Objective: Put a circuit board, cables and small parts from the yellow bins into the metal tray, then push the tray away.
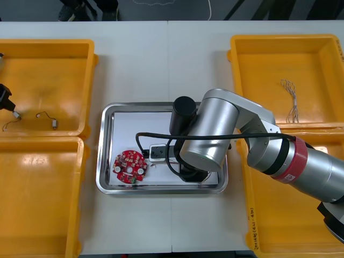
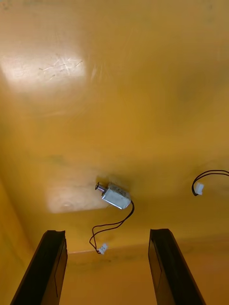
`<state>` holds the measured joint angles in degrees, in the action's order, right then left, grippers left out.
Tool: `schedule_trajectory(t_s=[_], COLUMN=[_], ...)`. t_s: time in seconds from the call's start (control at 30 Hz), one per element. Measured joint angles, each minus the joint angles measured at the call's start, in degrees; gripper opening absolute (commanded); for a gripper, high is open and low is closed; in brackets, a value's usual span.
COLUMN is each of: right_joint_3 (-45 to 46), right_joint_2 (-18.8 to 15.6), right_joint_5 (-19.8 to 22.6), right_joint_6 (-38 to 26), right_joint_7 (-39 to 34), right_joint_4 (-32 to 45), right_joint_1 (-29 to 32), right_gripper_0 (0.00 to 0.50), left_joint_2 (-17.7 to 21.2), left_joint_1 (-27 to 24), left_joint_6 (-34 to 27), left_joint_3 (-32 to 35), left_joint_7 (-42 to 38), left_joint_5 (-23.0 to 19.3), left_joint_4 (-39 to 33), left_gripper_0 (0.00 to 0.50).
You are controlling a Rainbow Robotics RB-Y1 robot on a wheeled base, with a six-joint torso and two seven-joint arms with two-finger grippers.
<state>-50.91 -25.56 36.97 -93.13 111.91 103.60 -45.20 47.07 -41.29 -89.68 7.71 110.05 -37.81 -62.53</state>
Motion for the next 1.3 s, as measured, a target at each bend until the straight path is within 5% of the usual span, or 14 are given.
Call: schedule_trajectory(t_s=[0.03,0.1,0.13,0.2,0.23,0.8,1.3], right_joint_3=[0.0,0.0,0.0,0.0,0.0,0.2,12.9], right_joint_2=[0.0,0.0,0.0,0.0,0.0,-0.1,-0.2], right_joint_5=[0.0,0.0,0.0,-0.1,-0.1,0.6,4.6], right_joint_6=[0.0,0.0,0.0,0.0,0.0,-0.2,-11.8], right_joint_7=[0.0,0.0,0.0,0.0,0.0,0.0,0.0], right_joint_4=[0.0,0.0,0.0,0.0,0.0,0.0,0.0], right_joint_1=[0.0,0.0,0.0,0.0,0.0,-1.4,-4.4], right_gripper_0=[0.003,0.206,0.244,0.46,0.5,0.5,0.5], left_joint_2=[-0.2,-0.6,-0.9,-1.4,-1.7,-4.3,-4.9], left_joint_1=[0.0,0.0,0.0,0.0,0.0,0.0,0.0], left_joint_6=[0.3,0.9,1.2,1.8,2.2,7.2,7.4], left_joint_3=[0.0,0.0,0.0,0.0,0.0,0.0,0.0], left_joint_7=[0.0,0.0,0.0,0.0,0.0,0.0,0.0], left_joint_5=[0.2,0.8,1.1,1.7,1.9,3.8,5.1], left_joint_4=[0.0,0.0,0.0,0.3,0.6,6.9,8.4], left_gripper_0=[0.5,0.5,0.5,0.5,0.5,0.5,0.5])
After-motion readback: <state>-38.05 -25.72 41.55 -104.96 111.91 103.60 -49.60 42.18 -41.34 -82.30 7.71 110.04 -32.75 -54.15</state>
